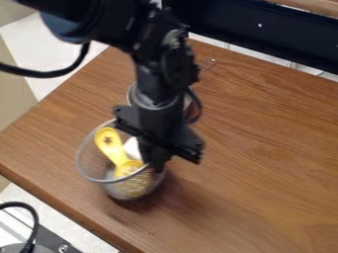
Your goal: Move the basket to the middle of the table to the left of the pole
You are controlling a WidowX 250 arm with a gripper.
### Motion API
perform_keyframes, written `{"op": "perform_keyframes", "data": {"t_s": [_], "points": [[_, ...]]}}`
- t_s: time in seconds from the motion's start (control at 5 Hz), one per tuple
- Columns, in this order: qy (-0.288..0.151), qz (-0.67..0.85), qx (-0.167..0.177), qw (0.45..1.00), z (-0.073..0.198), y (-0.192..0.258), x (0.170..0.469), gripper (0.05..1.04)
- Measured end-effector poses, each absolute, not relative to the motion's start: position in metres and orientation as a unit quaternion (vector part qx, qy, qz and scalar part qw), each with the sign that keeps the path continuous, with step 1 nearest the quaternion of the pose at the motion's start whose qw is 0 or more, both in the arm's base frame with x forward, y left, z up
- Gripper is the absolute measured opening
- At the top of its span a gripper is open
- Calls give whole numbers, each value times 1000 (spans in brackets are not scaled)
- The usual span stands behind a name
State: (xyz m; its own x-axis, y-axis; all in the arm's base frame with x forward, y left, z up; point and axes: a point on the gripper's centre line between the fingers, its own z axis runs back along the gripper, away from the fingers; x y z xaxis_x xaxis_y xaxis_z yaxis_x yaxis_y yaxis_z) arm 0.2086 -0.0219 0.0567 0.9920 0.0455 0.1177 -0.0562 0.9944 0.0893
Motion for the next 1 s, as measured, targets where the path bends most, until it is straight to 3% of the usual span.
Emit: {"op": "perform_keyframes", "data": {"t_s": [0.2,0.6,0.8,1.0], "points": [[-61,25,47,997,70,-49,215,56],[-56,53,74,994,72,-116,230,56],[-33,66,68,995,69,-142,244,56],[-43,92,72,992,70,-156,264,56]]}}
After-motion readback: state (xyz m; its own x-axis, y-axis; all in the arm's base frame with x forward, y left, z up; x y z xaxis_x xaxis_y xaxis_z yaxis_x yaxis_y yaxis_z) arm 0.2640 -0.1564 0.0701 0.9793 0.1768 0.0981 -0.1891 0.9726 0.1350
